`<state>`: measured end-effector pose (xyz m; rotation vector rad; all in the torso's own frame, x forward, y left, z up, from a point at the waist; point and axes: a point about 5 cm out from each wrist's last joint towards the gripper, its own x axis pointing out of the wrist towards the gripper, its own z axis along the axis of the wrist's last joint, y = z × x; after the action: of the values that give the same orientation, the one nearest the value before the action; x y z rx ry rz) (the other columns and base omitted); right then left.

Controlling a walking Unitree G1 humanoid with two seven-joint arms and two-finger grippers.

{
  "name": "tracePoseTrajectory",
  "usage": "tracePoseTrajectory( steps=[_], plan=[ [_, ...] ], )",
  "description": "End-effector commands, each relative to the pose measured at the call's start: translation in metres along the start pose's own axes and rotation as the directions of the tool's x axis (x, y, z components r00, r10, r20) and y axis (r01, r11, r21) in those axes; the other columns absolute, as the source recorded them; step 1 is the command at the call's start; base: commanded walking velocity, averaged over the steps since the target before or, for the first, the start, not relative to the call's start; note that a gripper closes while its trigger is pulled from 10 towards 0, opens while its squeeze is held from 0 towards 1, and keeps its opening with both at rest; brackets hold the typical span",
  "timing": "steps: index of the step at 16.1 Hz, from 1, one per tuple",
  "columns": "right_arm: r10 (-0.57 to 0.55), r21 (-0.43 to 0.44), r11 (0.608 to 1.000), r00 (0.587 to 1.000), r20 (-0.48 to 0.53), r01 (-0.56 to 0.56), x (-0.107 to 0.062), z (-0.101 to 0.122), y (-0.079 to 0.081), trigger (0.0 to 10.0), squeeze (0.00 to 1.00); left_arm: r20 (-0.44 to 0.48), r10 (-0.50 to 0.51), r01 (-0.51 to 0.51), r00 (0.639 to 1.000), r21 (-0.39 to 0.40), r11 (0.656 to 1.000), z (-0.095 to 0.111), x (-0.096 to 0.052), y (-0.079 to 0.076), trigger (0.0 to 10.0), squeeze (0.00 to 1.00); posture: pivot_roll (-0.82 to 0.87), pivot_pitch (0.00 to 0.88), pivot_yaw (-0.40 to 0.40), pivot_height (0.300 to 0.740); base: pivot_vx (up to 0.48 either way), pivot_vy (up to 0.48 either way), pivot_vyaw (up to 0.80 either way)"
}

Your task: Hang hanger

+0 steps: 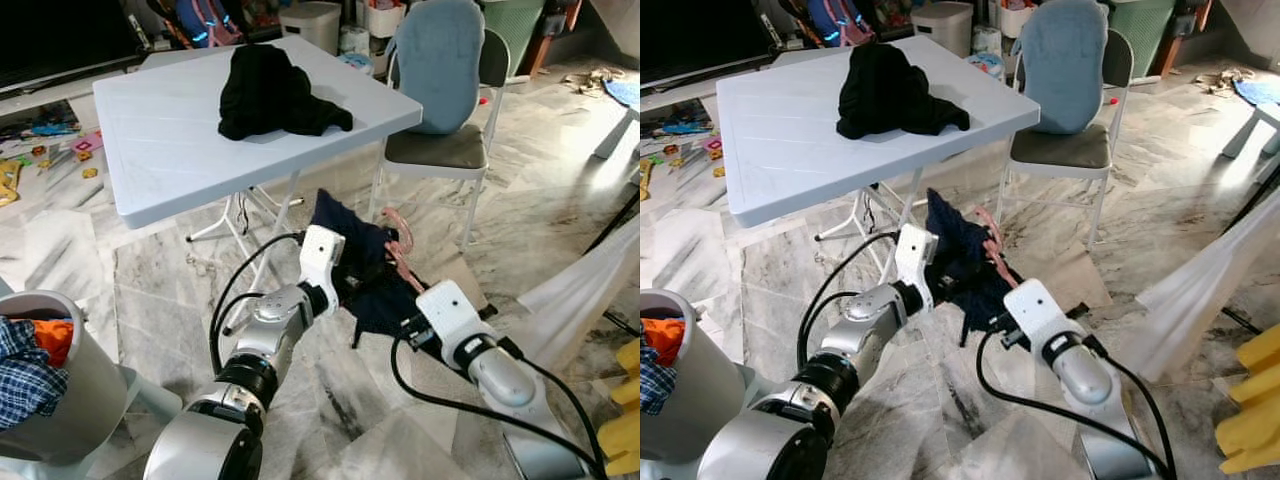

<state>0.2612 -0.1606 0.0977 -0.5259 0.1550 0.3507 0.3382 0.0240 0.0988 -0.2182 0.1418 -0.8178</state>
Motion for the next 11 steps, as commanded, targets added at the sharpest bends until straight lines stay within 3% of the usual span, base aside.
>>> tracePoseTrajectory(
  steps=[1, 11],
  plan=[
    [-0.022, 0.010, 1.000, 0.998, 0.055, 0.021, -0.003, 0.012, -0.006, 10.0, 0.00, 0.003, -0.002, 0.002, 1.000, 0.023, 1.000, 0.006, 0.005, -0.001, 0.0, 0.00, -0.14, 0.000, 0.075, 0.740, 0.000, 0.000, 0.00],
    [-0.003, 0.004, 1.000, 0.998, 0.061, 0.002, -0.013, 0.018, -0.005, 10.0, 0.00, -0.018, 0.162, -0.161, 0.987, 0.059, 0.985, 0.006, -0.003, 0.021, 0.0, 0.00, -0.14, 0.000, 0.074, 0.740, 0.000, 0.000, 0.00]
  ],
)
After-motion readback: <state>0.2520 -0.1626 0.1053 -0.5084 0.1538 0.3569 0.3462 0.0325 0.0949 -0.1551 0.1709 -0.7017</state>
